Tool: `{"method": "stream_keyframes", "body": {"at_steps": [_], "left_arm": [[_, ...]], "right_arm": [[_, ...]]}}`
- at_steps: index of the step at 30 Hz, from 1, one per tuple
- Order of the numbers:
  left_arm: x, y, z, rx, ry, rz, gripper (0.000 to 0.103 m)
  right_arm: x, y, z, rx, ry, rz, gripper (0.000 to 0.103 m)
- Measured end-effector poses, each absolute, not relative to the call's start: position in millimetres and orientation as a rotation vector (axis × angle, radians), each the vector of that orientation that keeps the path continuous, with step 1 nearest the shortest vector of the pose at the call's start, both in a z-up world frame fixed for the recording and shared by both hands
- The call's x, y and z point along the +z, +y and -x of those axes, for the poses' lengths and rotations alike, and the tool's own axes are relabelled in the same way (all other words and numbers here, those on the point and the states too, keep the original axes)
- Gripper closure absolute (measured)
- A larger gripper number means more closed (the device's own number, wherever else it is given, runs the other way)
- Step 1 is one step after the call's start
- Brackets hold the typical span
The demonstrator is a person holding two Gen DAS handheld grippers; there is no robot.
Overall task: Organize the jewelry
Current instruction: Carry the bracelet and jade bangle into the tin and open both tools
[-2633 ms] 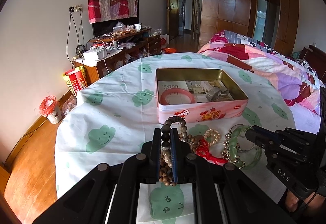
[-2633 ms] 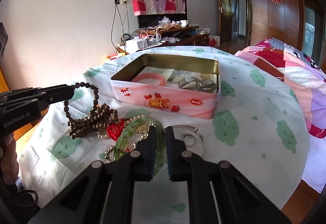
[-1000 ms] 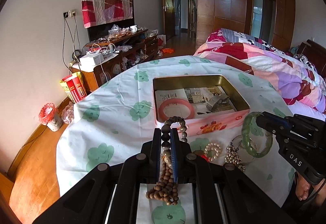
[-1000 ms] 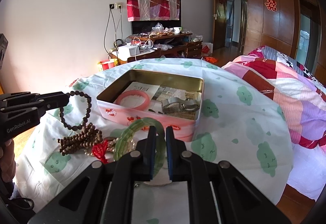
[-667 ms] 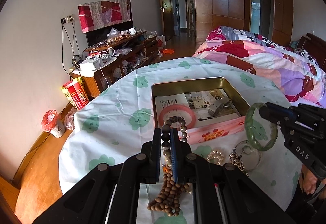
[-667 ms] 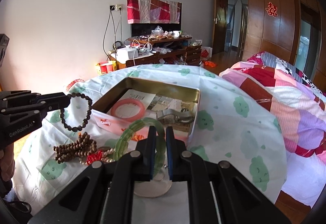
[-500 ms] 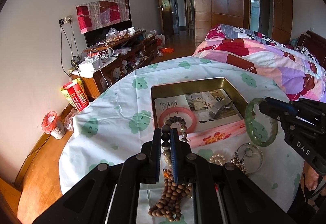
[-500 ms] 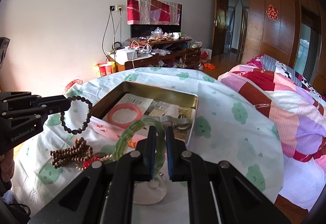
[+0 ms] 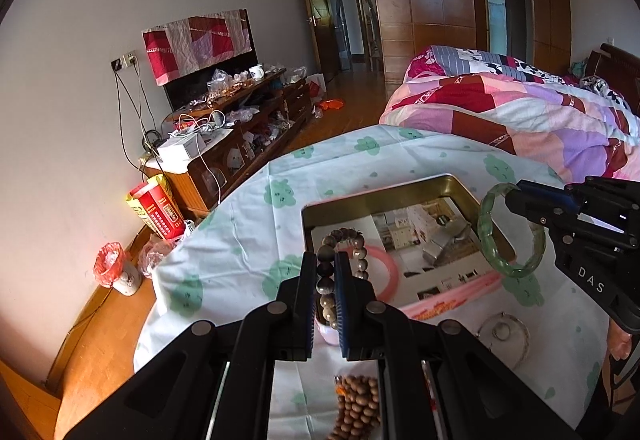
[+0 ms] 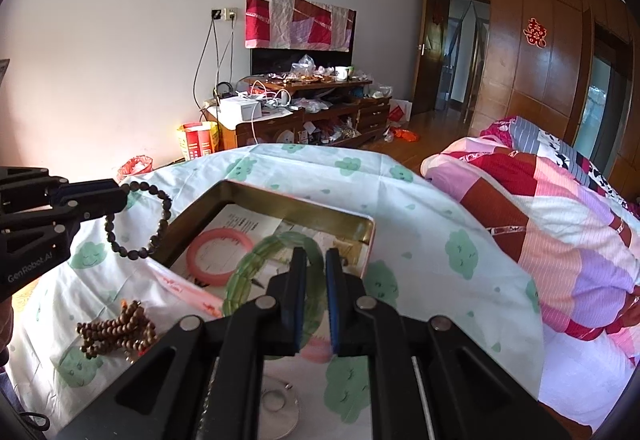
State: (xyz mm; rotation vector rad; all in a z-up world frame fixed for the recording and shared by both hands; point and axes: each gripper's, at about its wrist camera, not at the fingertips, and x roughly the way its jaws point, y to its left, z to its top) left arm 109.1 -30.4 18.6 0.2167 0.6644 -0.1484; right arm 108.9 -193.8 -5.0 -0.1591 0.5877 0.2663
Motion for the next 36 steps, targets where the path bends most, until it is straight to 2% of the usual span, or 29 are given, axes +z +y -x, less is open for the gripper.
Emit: {"method": "stream_keyframes", "body": {"at_steps": [18,36], "left_arm": [[-6,-47,-174,-0.118,0.746,-0.243,0.095],[-28,-49,-187,-0.103,0.782,-0.249,0.095]], "right_arm": [[-17,-193,-159,0.23,0.636,0.176,0.091],[-41,-184,-170,0.235,0.697,0.174,0.09]]}}
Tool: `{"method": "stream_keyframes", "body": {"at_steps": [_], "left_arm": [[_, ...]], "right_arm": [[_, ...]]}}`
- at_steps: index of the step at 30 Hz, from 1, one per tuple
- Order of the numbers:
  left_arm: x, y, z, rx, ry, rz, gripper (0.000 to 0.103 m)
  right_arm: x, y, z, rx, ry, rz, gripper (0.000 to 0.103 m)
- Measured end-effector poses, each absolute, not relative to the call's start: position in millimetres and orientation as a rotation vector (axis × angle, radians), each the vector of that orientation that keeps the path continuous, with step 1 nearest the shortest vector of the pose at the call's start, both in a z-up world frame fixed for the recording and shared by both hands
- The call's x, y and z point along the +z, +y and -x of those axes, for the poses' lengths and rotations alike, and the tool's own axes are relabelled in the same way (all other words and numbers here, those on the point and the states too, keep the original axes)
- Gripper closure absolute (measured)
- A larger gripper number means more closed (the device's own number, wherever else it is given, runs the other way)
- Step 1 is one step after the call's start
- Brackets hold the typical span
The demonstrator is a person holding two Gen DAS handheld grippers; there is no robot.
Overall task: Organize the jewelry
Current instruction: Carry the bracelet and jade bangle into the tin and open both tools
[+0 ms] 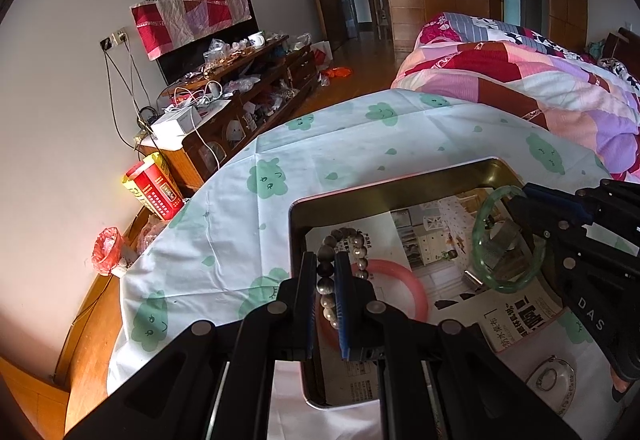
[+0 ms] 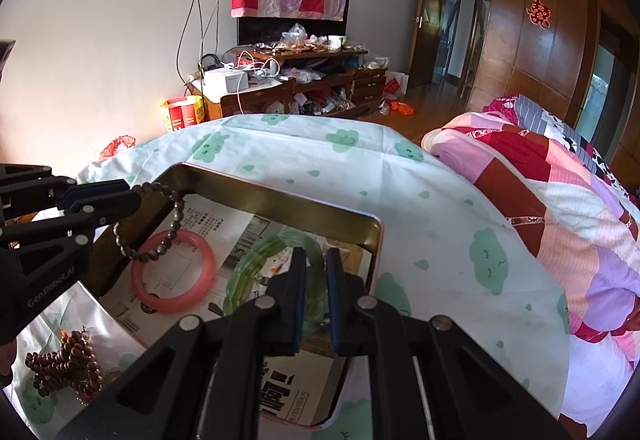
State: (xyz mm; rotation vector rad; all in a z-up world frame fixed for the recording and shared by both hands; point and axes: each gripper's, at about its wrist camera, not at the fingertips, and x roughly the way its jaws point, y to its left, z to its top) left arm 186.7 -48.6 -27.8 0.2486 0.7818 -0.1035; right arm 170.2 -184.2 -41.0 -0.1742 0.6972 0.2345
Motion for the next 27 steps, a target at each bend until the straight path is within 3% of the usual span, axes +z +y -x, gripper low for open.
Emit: {"method": "stream_keyframes", "body": {"at_steps": [8,10,12,14,22,27], "left_arm": [[-32,-52,-189,-0.1,0.798,-0.272,0.09],[-32,-53,-189,-0.088,0.8,-0.279,0.078],[-30,-52,-186,-0.081,0.783,-0.276,0.054],[-27,-51,-183,-0.074,0.763,-0.278,0.044],[-26,-49,-184,-0.066,0.766,-0.283,0.044],[-27,-47,-183,-0.064,0.769,-0.266,0.044]], "right_arm": [[-43,-183,-170,0.217,0.694,0.181,0.089],[-43,-183,-169,0.212,0.693,0.185,0.077],[-43,-183,-168,0.211,0.689,0.184,0.063],[-42,-184,-166,0.207,0.682,0.187,0.062],[-43,-187,-161,0.196,0.685,0.178,0.062],[-44,-187,-157,0.192,0.676,0.176,0.055]]}}
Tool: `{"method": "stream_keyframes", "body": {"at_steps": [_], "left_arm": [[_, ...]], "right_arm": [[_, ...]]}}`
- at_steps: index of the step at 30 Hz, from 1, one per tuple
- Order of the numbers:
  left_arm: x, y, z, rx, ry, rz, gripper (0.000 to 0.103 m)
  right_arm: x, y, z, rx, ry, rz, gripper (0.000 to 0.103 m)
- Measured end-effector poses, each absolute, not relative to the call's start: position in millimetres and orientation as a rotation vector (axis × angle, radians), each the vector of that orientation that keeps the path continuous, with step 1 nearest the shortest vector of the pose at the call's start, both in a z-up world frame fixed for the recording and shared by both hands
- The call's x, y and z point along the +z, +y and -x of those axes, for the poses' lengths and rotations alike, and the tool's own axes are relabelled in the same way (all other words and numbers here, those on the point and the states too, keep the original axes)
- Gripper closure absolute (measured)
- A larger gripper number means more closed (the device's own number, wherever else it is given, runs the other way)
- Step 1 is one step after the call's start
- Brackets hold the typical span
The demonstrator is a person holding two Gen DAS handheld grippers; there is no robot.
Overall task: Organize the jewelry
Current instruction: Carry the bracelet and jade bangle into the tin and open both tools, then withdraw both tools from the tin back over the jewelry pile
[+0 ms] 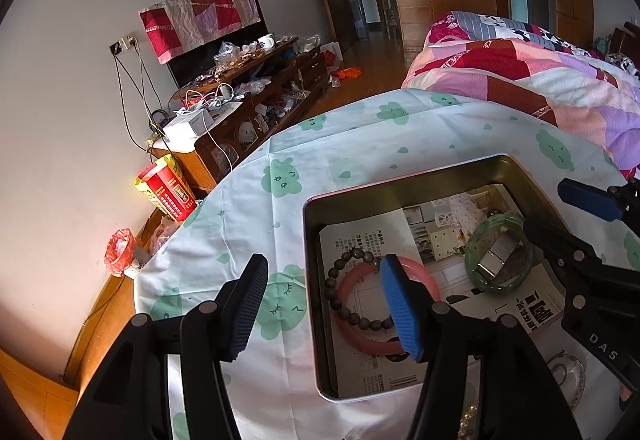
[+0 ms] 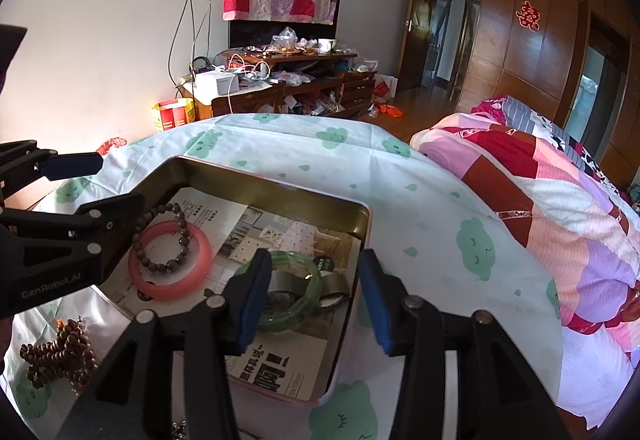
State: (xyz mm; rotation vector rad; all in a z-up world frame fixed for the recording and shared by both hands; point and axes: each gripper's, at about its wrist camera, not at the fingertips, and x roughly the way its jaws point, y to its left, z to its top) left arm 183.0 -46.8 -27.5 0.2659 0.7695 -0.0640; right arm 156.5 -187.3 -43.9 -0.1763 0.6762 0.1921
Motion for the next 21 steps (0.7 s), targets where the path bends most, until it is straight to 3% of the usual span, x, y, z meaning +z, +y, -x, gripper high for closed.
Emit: {"method": "stream_keyframes", "body": {"at_steps": [21], "left_arm": [[-30,-12,-160,-0.045,0.794,-0.225,0.044]], "right_arm": [[-42,-189,-141,0.19,0.671,0.158,0.055]]}}
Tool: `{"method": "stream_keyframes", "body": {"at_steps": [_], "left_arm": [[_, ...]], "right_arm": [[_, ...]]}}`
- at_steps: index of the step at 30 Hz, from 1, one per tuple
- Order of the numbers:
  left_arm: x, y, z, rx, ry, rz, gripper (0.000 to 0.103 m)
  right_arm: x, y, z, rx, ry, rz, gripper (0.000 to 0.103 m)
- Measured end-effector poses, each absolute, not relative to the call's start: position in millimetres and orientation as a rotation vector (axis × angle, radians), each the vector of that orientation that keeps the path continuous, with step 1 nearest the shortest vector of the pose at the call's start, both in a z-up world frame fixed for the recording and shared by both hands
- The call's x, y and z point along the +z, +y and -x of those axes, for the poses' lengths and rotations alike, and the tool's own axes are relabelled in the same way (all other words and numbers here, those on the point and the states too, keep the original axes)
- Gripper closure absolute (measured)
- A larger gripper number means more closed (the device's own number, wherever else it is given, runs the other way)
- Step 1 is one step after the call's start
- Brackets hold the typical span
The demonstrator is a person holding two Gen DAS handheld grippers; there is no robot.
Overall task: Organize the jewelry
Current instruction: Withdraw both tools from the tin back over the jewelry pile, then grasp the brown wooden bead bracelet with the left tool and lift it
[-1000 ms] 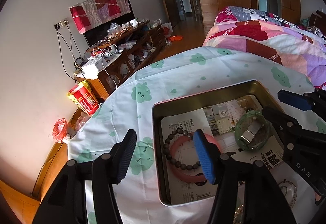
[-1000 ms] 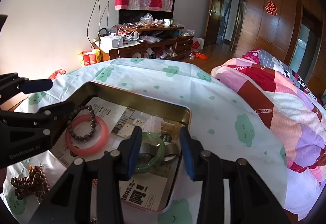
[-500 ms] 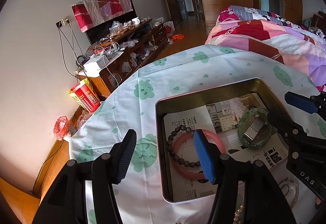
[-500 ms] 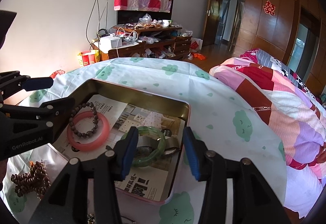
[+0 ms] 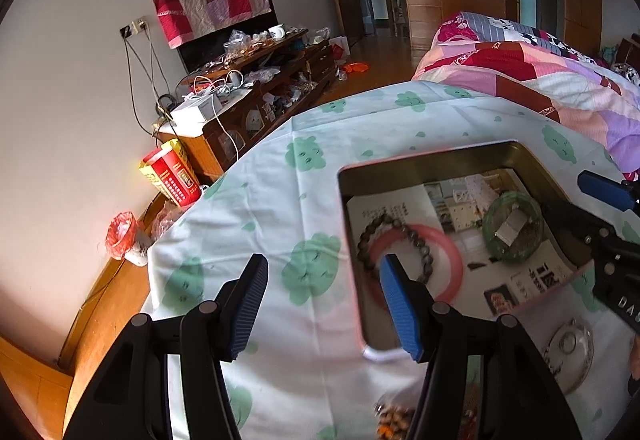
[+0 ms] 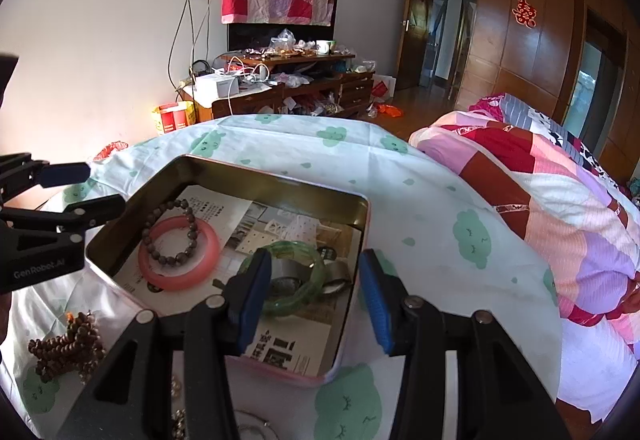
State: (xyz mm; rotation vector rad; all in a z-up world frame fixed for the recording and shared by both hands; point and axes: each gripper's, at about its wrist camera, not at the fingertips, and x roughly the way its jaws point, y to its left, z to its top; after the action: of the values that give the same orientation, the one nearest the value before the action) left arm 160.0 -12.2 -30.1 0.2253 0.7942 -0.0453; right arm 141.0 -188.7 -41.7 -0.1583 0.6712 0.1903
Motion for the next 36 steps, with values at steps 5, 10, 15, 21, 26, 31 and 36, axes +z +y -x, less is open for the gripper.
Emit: {"method": "stream_keyframes", "body": {"at_steps": [5,10,15,21,26,31,36], "left_arm": [[-30,-1,-137,-0.046,0.797,-0.192,0.044],[-31,10,-103,-0.043,0.796,-0.152,0.044],[-35,13,-65,-0.043,0.787,-0.141,0.044],[-54,3,-40,-0.064,0.821,-0.146,0.044],[-60,3,-40,-0.071,0.828,-0.125,0.044],[-69,-1,-39,-0.087,0.84,-0.115,0.044],[-81,-10,-41,-0.127,0.86,-0.129,0.067]], "right_arm": [[-39,-193,-127,0.192,0.673,0.141,0.055],[-36,-200,-103,0.191,0.668,0.12,0.049],[-41,-202,-74,0.205,0.68,0.118,0.046],[-62,-198,-57,0.21,0.718,0.132,0.046],[-71,-193,-52,0.218,0.734,0.133,0.046],[-74,-186,-47,0.225,0.722,0.142,0.04],[-80,-180,-44,0.233,0.727,0.156,0.04]]}}
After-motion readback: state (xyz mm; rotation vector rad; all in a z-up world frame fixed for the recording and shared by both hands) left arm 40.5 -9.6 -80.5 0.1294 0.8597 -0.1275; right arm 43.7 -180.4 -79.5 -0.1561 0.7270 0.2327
